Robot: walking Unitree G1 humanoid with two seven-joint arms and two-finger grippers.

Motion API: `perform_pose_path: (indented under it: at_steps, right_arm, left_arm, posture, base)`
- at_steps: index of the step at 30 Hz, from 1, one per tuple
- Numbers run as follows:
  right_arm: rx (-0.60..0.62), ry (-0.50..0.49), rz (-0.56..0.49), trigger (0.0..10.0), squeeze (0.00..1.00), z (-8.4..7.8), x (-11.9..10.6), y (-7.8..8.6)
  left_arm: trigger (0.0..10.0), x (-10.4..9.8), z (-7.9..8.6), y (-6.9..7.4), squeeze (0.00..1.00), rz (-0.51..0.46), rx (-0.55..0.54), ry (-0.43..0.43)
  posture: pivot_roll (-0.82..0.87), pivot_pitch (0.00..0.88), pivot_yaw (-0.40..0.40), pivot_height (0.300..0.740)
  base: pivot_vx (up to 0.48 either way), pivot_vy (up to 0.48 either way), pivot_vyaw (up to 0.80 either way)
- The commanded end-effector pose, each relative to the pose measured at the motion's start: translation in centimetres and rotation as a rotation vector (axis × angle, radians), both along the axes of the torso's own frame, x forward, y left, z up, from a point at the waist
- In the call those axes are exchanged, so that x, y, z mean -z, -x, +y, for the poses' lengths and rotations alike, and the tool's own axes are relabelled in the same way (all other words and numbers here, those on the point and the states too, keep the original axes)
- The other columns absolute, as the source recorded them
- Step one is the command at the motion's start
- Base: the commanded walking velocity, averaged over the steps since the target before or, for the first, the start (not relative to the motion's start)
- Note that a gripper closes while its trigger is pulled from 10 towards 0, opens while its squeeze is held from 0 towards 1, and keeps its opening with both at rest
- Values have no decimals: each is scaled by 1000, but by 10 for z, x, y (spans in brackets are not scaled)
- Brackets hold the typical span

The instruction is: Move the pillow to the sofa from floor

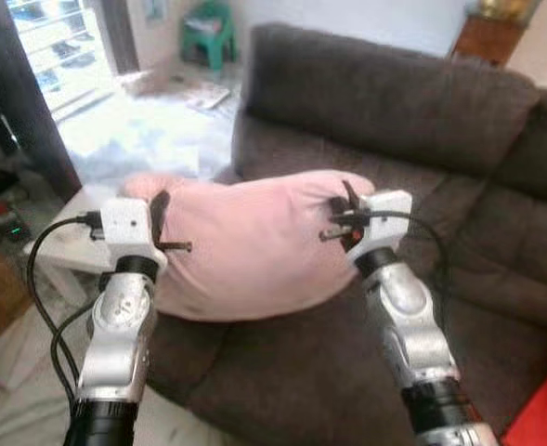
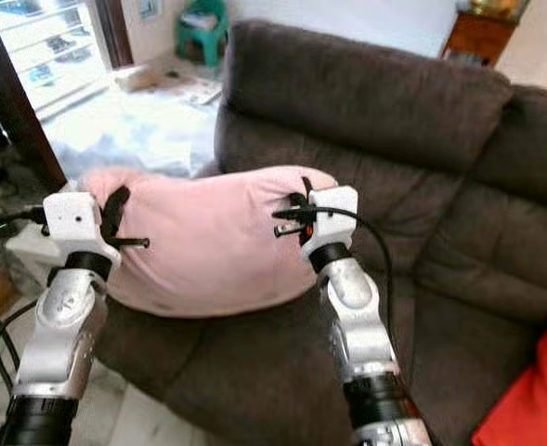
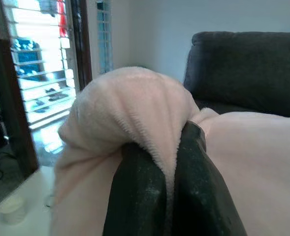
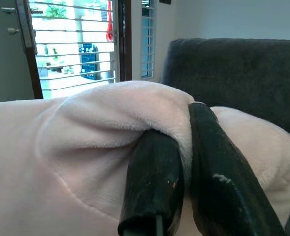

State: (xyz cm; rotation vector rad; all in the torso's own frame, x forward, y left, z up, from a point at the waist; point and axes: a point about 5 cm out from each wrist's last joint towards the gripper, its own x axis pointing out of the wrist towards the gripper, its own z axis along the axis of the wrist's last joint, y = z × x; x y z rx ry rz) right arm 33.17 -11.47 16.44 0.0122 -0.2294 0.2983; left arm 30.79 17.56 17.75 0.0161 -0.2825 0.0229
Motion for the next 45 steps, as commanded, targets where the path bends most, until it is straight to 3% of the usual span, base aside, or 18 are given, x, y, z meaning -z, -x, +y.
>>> perform_pose_path:
  at_steps: [1,5,12,19,25,30,35,41,45]
  right_arm:
    - [36,-1,-33,10000,0,-9,-8,-2]
    - [64,6,-16,10000,0,-10,-5,-4]
    - [67,43,20,10000,0,-9,-1,-10]
    - [93,111,71,10000,0,-11,4,-21]
    - [131,101,64,10000,0,-15,-1,-27]
    - [145,43,-13,10000,0,-17,-18,-31]
    - [130,44,-13,10000,0,-14,-20,-33]
    - [92,109,45,10000,0,-6,-6,-33]
    - [69,150,107,10000,0,-6,5,-34]
  left_arm:
    - [10000,-8,-21,-3,0,-5,133,26]
    - [10000,2,-30,-2,0,58,249,58]
    - [10000,8,-23,-2,0,100,203,54]
    - [10000,15,-29,-2,0,152,269,74]
    - [10000,16,-30,-1,0,157,278,84]
    - [10000,6,-32,-2,0,124,291,121]
    - [10000,0,-34,-2,0,104,301,120]
    - [10000,0,-36,0,0,109,310,126]
    - [10000,13,-38,2,0,166,325,101]
  posture:
    - [31,32,-43,740]
    - [32,31,-43,740]
    - [33,36,-42,740]
    - [34,31,-43,740]
    - [39,29,-45,740]
    - [38,25,-45,740]
    - [40,31,-47,740]
    - [43,34,-50,740]
    - [42,36,-48,740]
  base:
    - [334,0,0]
    - [72,0,0]
    - [0,0,0]
    - [0,0,0]
    - [0,0,0]
    - [0,0,0]
    - [0,0,0]
    - [0,0,0]
    - [0,0,0]
